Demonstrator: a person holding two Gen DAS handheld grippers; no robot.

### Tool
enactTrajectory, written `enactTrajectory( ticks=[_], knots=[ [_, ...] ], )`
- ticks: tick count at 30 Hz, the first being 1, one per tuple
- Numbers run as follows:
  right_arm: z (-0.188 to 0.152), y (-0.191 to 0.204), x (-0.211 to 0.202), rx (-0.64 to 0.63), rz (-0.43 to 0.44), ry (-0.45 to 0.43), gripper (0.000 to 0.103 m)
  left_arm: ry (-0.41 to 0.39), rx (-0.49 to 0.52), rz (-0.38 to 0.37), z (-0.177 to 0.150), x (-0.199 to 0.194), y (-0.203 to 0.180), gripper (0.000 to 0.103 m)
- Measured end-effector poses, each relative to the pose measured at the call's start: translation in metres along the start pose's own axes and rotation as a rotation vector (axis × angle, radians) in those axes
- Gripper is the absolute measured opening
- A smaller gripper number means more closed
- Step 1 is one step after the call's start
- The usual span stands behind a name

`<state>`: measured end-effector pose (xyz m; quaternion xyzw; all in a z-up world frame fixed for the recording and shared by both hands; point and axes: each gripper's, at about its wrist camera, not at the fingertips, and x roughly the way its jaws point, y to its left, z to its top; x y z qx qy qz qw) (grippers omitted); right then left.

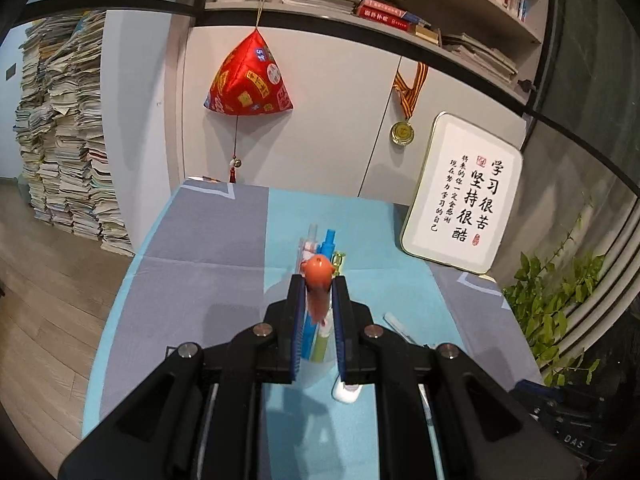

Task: Organize stationery
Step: 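Carry the orange marker into the cup with the left tool while the right tool moves to the loose pens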

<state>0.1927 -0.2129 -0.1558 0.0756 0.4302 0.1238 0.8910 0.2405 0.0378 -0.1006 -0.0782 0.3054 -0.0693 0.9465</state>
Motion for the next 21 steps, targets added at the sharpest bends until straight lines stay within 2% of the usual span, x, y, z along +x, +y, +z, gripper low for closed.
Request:
enactTrajectory(
  ticks=[9, 21],
  knots=[
    [-0.005, -0.016, 0.004, 0.03, 0.036, 0.0, 0.015, 0.054, 0.024, 0.071, -0.005, 0.017, 0.0, 0.012],
    [-0.008, -0.022, 0.009, 0.043, 0.044, 0.016, 0.015, 0.112, 0.048, 0.111, -0.015, 0.034, -0.001, 0.012]
  ],
)
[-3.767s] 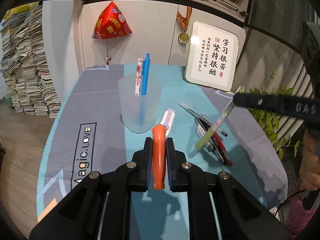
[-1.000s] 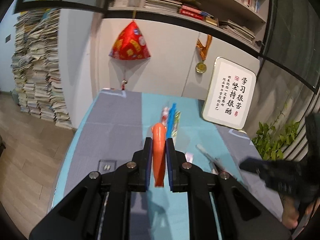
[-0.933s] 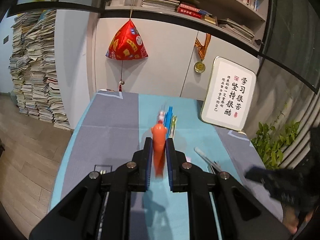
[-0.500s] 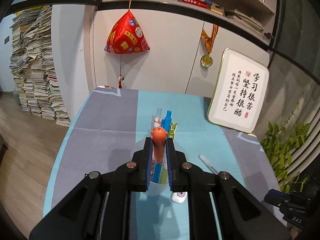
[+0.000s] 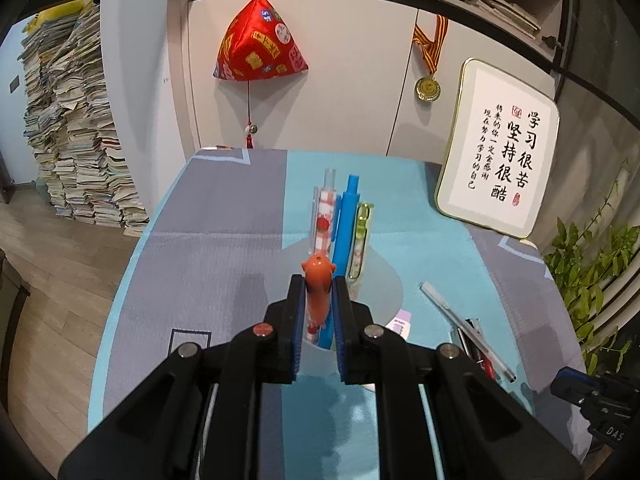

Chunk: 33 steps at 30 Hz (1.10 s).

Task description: Organize stationery

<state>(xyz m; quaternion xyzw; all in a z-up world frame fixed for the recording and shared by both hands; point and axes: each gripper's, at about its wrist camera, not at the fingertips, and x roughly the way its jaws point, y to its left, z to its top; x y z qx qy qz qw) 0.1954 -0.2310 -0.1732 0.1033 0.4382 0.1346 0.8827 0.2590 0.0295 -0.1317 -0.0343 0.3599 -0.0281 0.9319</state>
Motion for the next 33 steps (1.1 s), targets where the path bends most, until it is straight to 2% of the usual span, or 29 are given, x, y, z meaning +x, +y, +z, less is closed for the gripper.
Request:
enactTrajectory(
  ticks=[12, 16, 19, 29, 30, 32, 33],
  knots=[
    [-0.003, 0.003, -0.003, -0.008, 0.008, 0.006, 0.015, 0.005, 0.002, 0.004, -0.001, 0.001, -0.002, 0.011],
    [-0.004, 0.003, -0.002, -0.006, 0.007, 0.01, 0.015, 0.002, -0.003, -0.013, 0.0, -0.002, -0.003, 0.023],
    [-0.005, 0.003, -0.001, -0.004, 0.01, 0.011, 0.015, -0.014, 0.004, 0.008, 0.0, -0.007, -0.004, 0.024],
    [-0.005, -0.002, 0.005, 0.011, 0.02, 0.015, 0.015, -0.068, 0.053, -0.028, -0.01, -0.037, -0.02, 0.024],
    [-0.006, -0.002, 0.006, 0.005, 0.022, 0.014, 0.016, -0.064, 0.057, -0.036, -0.012, -0.039, -0.021, 0.024],
    [-0.006, -0.001, 0.01, -0.014, 0.028, 0.016, 0.031, -0.052, 0.066, -0.057, -0.019, -0.041, -0.025, 0.024],
    [-0.006, 0.0, 0.012, -0.021, 0.027, 0.013, 0.043, -0.045, 0.073, -0.069, -0.022, -0.041, -0.026, 0.024]
  ],
)
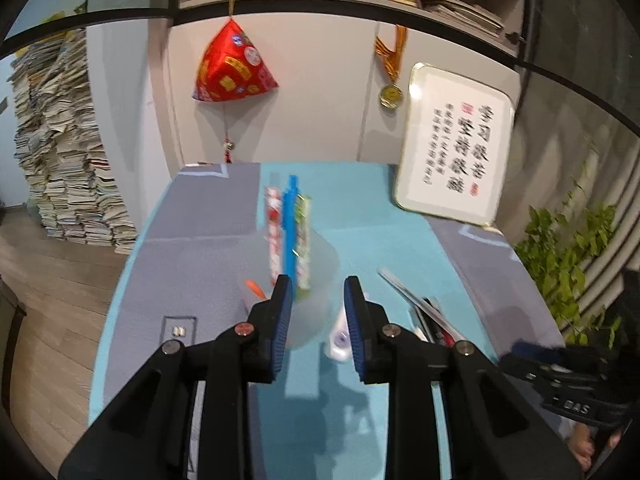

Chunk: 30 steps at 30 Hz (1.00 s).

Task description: Organize stationery

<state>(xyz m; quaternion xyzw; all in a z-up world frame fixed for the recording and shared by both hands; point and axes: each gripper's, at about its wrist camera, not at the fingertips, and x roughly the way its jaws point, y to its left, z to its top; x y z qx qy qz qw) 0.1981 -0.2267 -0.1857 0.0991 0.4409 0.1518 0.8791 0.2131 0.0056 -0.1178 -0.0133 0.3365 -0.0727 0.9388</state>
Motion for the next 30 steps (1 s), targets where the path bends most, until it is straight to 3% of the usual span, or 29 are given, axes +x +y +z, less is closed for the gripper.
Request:
enactTrajectory(
  ticks=[7, 12, 14, 16, 23, 30],
  knots=[
    [0.011, 0.007, 0.023, -0.083, -0.08, 0.008, 0.045, 0.08, 0.055, -0.042, -0.028, 0.008, -0.017, 0.025],
    [0.016, 0.014, 0.047, -0.143, -0.032, 0.072, 0.045, 0.145, 0.06, -0.067, -0.042, 0.019, -0.021, 0.024],
    [0.018, 0.012, 0.058, -0.141, -0.035, 0.098, 0.034, 0.163, 0.063, -0.072, -0.046, 0.023, -0.023, 0.024],
    [0.018, 0.009, 0.058, -0.117, -0.014, 0.095, 0.011, 0.17, 0.073, -0.076, -0.048, 0.025, -0.026, 0.024],
    [0.01, -0.011, 0.028, -0.064, -0.057, 0.04, 0.01, 0.184, 0.093, -0.107, -0.05, 0.029, -0.036, 0.024],
    [-0.026, -0.041, 0.009, -0.045, -0.09, 0.127, 0.01, 0.212, 0.139, -0.172, -0.051, 0.036, -0.066, 0.024]
  ],
)
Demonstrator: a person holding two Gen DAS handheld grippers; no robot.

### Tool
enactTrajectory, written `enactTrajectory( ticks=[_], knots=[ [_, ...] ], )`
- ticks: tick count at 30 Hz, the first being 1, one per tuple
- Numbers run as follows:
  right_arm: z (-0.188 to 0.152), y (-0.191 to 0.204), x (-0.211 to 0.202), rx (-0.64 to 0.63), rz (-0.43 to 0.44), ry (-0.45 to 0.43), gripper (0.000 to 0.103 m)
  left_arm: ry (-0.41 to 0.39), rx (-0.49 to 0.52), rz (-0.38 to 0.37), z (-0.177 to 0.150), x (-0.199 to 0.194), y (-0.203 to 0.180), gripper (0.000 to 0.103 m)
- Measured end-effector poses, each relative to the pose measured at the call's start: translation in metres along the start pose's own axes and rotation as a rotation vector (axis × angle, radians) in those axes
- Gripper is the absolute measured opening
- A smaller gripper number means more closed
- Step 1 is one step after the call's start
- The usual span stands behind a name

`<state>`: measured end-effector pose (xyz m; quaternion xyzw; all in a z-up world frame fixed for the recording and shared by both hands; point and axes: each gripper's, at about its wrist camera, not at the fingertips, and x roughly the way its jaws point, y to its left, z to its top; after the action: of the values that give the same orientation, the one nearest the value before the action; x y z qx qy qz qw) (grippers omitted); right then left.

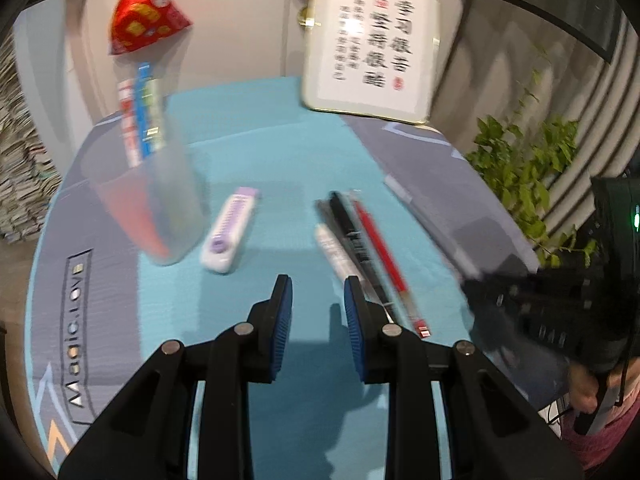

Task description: Organize stationery

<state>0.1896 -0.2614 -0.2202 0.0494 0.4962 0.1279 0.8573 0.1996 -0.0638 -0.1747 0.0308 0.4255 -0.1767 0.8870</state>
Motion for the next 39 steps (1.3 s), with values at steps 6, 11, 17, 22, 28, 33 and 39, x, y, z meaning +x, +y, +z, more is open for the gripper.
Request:
enactTrajectory(
  ticks=[6, 11, 17, 22, 28, 33, 39],
  knots=[
    [-0.02, -0.006, -0.013, -0.015, 0.04, -0.007, 0.016, 0.028, 0.057, -0.025, 0.013, 0.022, -0.036, 0.025],
    [-0.021, -0.015, -0.021, 0.028, 0.047, -0.057, 0.035, 0.076, 0.067, 0.019, 0.023, 0.05, -0.049, 0.038],
    [-0.018, -0.019, -0.025, 0.054, -0.032, -0.171, 0.034, 0.088, 0.095, 0.04, 0.023, 0.06, -0.058, 0.037],
    [-0.01, -0.015, -0.022, 0.03, -0.012, -0.198, 0.034, 0.09, 0.099, 0.061, 0.024, 0.062, -0.06, 0.037],
    [-0.006, -0.004, -0.013, -0.027, 0.01, -0.172, 0.034, 0.094, 0.107, 0.063, 0.029, 0.066, -0.065, 0.037],
    [-0.011, -0.005, -0.009, -0.03, 0.021, -0.148, 0.034, 0.129, 0.066, 0.059, 0.031, 0.076, -0.061, 0.032],
    [-0.011, -0.002, -0.005, -0.045, 0.021, -0.137, 0.034, 0.132, 0.028, 0.03, 0.029, 0.068, -0.055, 0.008]
  ],
)
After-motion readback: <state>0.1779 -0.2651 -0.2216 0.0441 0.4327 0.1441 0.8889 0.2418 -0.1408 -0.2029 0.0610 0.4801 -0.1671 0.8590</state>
